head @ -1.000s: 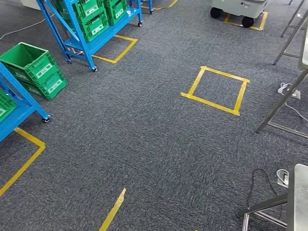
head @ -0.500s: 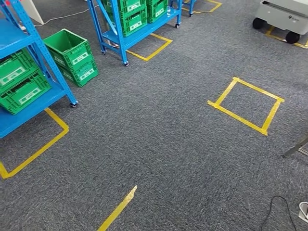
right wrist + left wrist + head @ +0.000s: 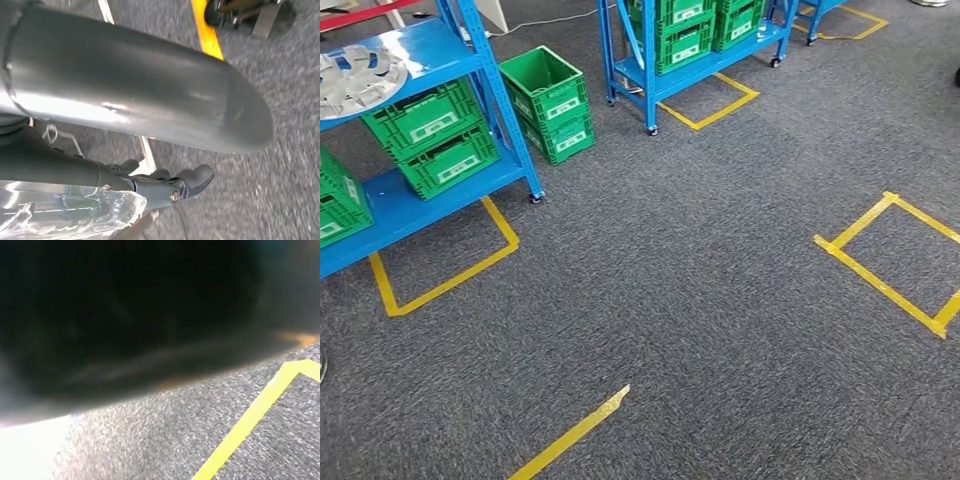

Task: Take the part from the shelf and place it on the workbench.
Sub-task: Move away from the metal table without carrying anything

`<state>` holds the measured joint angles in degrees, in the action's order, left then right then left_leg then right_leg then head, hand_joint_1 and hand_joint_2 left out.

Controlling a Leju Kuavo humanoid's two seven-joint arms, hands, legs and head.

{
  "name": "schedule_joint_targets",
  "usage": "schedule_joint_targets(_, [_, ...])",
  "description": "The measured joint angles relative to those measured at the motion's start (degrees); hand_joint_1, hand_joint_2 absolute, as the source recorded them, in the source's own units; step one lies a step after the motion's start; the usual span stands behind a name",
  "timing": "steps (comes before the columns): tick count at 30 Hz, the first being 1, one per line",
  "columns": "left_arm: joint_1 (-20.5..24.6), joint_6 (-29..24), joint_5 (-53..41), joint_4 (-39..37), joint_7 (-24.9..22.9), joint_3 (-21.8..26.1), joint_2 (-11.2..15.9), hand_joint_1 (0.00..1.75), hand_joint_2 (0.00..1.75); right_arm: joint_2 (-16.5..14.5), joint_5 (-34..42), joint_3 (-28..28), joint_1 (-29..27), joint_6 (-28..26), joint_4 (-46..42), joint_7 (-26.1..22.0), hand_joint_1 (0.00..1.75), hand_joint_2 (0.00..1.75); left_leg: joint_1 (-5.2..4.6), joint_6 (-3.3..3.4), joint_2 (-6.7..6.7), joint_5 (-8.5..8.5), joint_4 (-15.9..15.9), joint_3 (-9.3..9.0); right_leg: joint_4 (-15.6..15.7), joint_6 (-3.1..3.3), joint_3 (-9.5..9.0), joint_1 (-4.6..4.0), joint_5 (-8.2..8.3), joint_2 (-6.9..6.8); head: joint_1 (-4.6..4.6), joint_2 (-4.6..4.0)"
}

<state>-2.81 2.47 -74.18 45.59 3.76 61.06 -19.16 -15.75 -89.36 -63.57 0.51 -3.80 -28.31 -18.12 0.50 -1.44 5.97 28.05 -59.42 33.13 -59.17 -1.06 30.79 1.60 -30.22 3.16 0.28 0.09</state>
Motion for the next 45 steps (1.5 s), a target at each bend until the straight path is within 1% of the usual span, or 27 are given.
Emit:
schedule_joint_targets(2, [0.1, -0.1, 0.0, 0.0, 0.0, -0.1, 0.0, 0.00, 0.00, 0.0, 0.0, 0.2, -0.1, 0.0, 0.0, 0.0, 0.00, 0.00, -0.14, -0.36, -3.81, 2.78, -5.2, 2.58, 0.3, 0.77, -0.27, -0.18, -0.03, -1.79, -0.38, 0.00])
schedule_joint_targets(4, [0.1, -0.1, 0.0, 0.0, 0.0, -0.2, 0.0, 0.00, 0.00, 0.0, 0.0, 0.3, -0.3, 0.0, 0.0, 0.0, 0.00, 0.00, -0.06, -0.53, -5.33, 5.70, -12.6, 6.44, 0.3, 1.18, -0.38, -0.46, -0.29, -3.75, -0.51, 0.00])
schedule_joint_targets(5, [0.1, -0.1, 0.0, 0.0, 0.0, -0.2, 0.0, 0.00, 0.00, 0.0, 0.0, 0.3, -0.4, 0.0, 0.0, 0.0, 0.00, 0.00, -0.03, -0.51, -5.48, 5.91, -14.5, 7.55, 0.3, 1.27, -0.47, -0.56, -0.44, -4.68, -0.52, 0.00])
schedule_joint_targets(6, [0.1, -0.1, 0.0, 0.0, 0.0, -0.1, 0.0, 0.00, 0.00, 0.1, 0.0, 0.3, -0.4, 0.0, 0.0, 0.0, 0.00, 0.00, -0.03, -0.40, -5.58, 5.03, -14.5, 7.63, 0.3, 1.30, -0.61, -0.66, -0.59, -5.55, -0.51, 0.00])
schedule_joint_targets(7, [0.1, -0.1, 0.0, 0.0, 0.0, -0.1, 0.0, 0.00, 0.00, 0.1, 0.0, 0.4, -0.3, 0.0, 0.0, 0.0, 0.00, 0.00, -0.09, -0.14, -5.84, 3.21, -12.3, 6.56, 0.3, 1.29, -0.84, -0.76, -0.77, -6.33, -0.54, 0.00])
schedule_joint_targets(9, [0.1, -0.1, 0.0, 0.0, 0.0, -0.2, 0.0, 0.00, 0.00, 0.1, 0.0, 0.5, -0.2, 0.0, 0.0, 0.0, 0.00, 0.00, -0.61, 0.84, -7.94, -0.43, -4.9, 2.73, 0.3, 1.08, -1.32, -1.03, -1.25, -7.72, -0.51, 0.00])
schedule_joint_targets(11, [0.1, -0.2, 0.2, 0.0, 0.0, -0.3, 0.1, 0.00, 0.00, 0.1, 0.0, 0.7, -0.2, 0.0, 0.0, 0.0, 0.00, 0.00, -1.25, 1.76, -9.99, -1.26, -0.3, 0.30, 0.4, 0.58, -1.59, -1.33, -1.77, -8.99, -0.50, 0.00])
schedule_joint_targets(12, [0.0, -0.2, 0.3, 0.0, -0.1, -0.3, 0.1, 0.00, 0.00, 0.1, 0.0, 0.9, -0.2, 0.0, 0.0, 0.0, 0.00, 0.00, -1.46, 2.02, -10.15, -0.89, 0.3, 0.08, 0.5, 0.29, -1.72, -1.43, -1.94, -9.66, -0.55, 0.00])
schedule_joint_targets(14, [-0.2, -0.2, 0.4, 0.0, -0.1, -0.4, 0.0, 0.00, 0.00, 0.1, 0.0, 1.2, 0.0, 0.0, 0.0, 0.0, 0.00, 0.00, -1.29, 2.44, -8.80, -1.05, 1.0, -0.20, 0.8, -0.24, -2.52, -1.42, -2.22, -10.42, -0.61, 0.00])
schedule_joint_targets(16, [-0.3, -0.2, 0.7, 0.0, -0.2, -0.5, -0.1, 0.00, 0.00, 0.1, 0.0, 1.5, 0.2, 0.0, -0.1, -0.1, 0.00, 0.00, -0.84, 2.96, -7.46, -1.54, 1.9, -0.74, -1.2, -0.77, -2.03, -1.35, -3.71, -7.91, -0.34, 0.00])
schedule_joint_targets(18, [-0.3, -0.2, 1.0, 0.0, -0.2, -0.8, -0.1, 0.00, 0.00, 0.1, 0.0, 1.7, 0.1, 0.0, -0.1, -0.1, 0.00, 0.00, -0.58, 3.30, -6.09, -1.73, 2.2, -0.90, -7.8, -1.18, 1.47, -1.15, -6.81, -4.40, -0.03, 0.00])
schedule_joint_targets(20, [-0.3, -0.1, 1.3, 0.0, -0.3, -1.1, -0.1, 0.00, 0.00, 0.1, 0.0, 1.9, -0.3, 0.1, -0.1, -0.2, 0.00, 0.00, -0.55, 3.39, -4.40, -1.68, 2.2, -0.91, -14.2, -1.49, 5.35, -0.95, -8.44, -3.39, -0.02, 0.00])
schedule_joint_targets(21, [-0.3, -0.1, 1.5, 0.0, -0.4, -1.3, -0.1, 0.00, 0.00, 0.1, 0.0, 2.0, -0.5, 0.1, -0.2, -0.2, 0.00, 0.00, -0.50, 3.35, -3.51, -1.63, 2.1, -0.98, -14.8, -1.64, 6.21, -0.87, -7.63, -3.28, -0.02, 0.00])
schedule_joint_targets(22, [-0.3, -0.1, 1.6, 0.0, -0.5, -1.4, -0.1, 0.00, 0.00, 0.1, 0.0, 2.1, -0.6, 0.1, -0.2, -0.3, 0.00, 0.00, -0.43, 3.24, -2.63, -1.54, 2.1, -1.11, -13.2, -1.76, 5.99, -0.75, -5.73, -3.14, -0.02, 0.00])
schedule_joint_targets(23, [-0.3, 0.0, 1.8, 0.0, -0.5, -1.5, -0.1, 0.00, 0.00, 0.1, 0.0, 2.2, -0.7, 0.1, -0.3, -0.3, 0.00, 0.00, -0.34, 3.05, -1.80, -1.41, 2.0, -1.27, -9.8, -1.90, 4.87, -0.55, -3.16, -2.58, -0.01, 0.00])
schedule_joint_targets(25, [-0.2, 0.0, 2.1, 0.0, -0.7, -1.8, 0.0, 0.00, 0.00, 0.1, 0.0, 2.4, -0.7, 0.1, -0.4, -0.5, 0.00, 0.00, -0.32, 2.45, -0.34, -1.06, 1.6, -1.29, -2.8, -1.95, 2.16, 0.00, 0.23, 0.30, 0.05, 0.00])
schedule_joint_targets(27, [-0.3, -0.1, 2.4, 0.0, -1.0, -2.3, 0.0, 0.00, 0.00, 0.1, 0.0, 2.5, -0.8, 0.3, -0.6, -0.7, 0.00, 0.00, -0.25, 1.66, 0.96, -0.98, 1.3, -0.82, 0.0, -1.48, 0.81, 0.15, 0.61, 2.12, 0.12, 0.00])
schedule_joint_targets(29, [-0.5, -0.2, 2.8, 0.0, -1.3, -2.6, 0.1, 0.00, 0.00, 0.1, 0.0, 2.6, -0.8, 0.4, -0.9, -0.7, 0.00, 0.00, -0.02, 0.93, 1.82, -1.14, 1.3, -0.40, 0.3, -0.68, 0.47, 0.05, 0.65, 1.04, 0.14, 0.00])
schedule_joint_targets(31, [-0.7, -0.3, 3.2, 0.0, -1.5, -3.0, 0.2, 0.00, 0.00, 0.1, 0.0, 2.7, -0.8, 0.4, -1.2, -0.9, 0.00, 0.00, -0.08, 0.31, -0.57, -0.01, -0.5, 0.52, 0.6, 0.06, 0.21, 0.10, 0.80, -0.44, -0.16, 0.00])
schedule_joint_targets(33, [-0.8, -0.4, 3.4, 0.0, -1.6, -3.5, 0.2, 0.00, 0.00, 0.1, 0.0, 2.7, -1.0, 0.5, -1.4, -1.0, 0.00, 0.00, -0.13, -0.21, -4.22, 3.22, -6.6, 3.53, 0.8, 0.59, -0.05, -0.02, 0.63, -2.30, -0.52, 0.00])
schedule_joint_targets(35, [-0.8, -0.3, 3.7, 0.0, -1.7, -4.0, 0.2, 0.00, 0.00, 0.1, 0.0, 2.7, -1.3, 0.6, -1.6, -1.0, 0.00, 0.00, 0.03, -0.47, -5.38, 5.76, -13.4, 7.13, 0.8, 0.82, -0.22, -0.18, 0.32, -4.27, -0.58, 0.00])
schedule_joint_targets(36, [-0.9, -0.3, 3.9, 0.0, -1.7, -4.1, 0.3, 0.00, 0.00, 0.1, 0.0, 2.7, -1.3, 0.7, -1.6, -1.1, 0.00, 0.00, 0.08, -0.47, -5.52, 5.57, -14.6, 7.83, 0.8, 0.84, -0.34, -0.22, 0.16, -5.18, -0.59, 0.00])
schedule_joint_targets(38, [-1.1, -0.2, 4.4, 0.0, -1.9, -4.4, 0.3, 0.00, 0.00, 0.0, 0.0, 2.6, -1.3, 1.0, -1.8, -1.1, 0.00, 0.00, 0.04, -0.17, -6.09, 2.26, -10.7, 5.88, 0.8, 0.74, -0.83, -0.29, -0.21, -6.75, -0.60, 0.00])
schedule_joint_targets(40, [-1.1, -0.1, 4.6, 0.0, -2.0, -4.6, 0.3, 0.00, 0.00, 0.0, 0.0, 2.6, -1.2, 1.2, -1.9, -1.2, 0.00, 0.00, -0.43, 0.55, -8.42, -0.94, -3.3, 1.98, 0.8, 0.32, -1.29, -0.49, -0.78, -8.05, -0.62, 0.00])
schedule_joint_targets(42, [-1.1, -0.1, 4.8, 0.1, -2.1, -5.0, 0.4, 0.00, 0.00, 0.0, 0.0, 2.6, -1.1, 1.3, -2.0, -1.2, 0.00, 0.00, -0.95, 1.27, -9.97, -1.30, 0.3, 0.13, 0.8, -0.37, -1.54, -0.75, -1.36, -9.26, -0.55, 0.00])
schedule_joint_targets(44, [-1.4, -0.1, 4.9, 0.1, -2.1, -5.3, 0.4, 0.00, 0.00, 0.0, 0.0, 2.6, -0.9, 1.3, -2.1, -1.2, 0.00, 0.00, -1.00, 1.86, -9.01, -1.05, 0.8, -0.02, 1.2, -0.98, -2.29, -0.82, -1.67, -10.33, -0.51, 0.00])
schedule_joint_targets(45, [-1.5, -0.1, 5.0, 0.1, -2.2, -5.3, 0.3, 0.00, 0.00, 0.0, 0.0, 2.6, -0.8, 1.4, -2.2, -1.2, 0.00, 0.00, -0.87, 2.18, -8.38, -1.18, 1.0, -0.15, 1.0, -1.26, -2.52, -0.74, -1.99, -9.73, -0.43, 0.00])
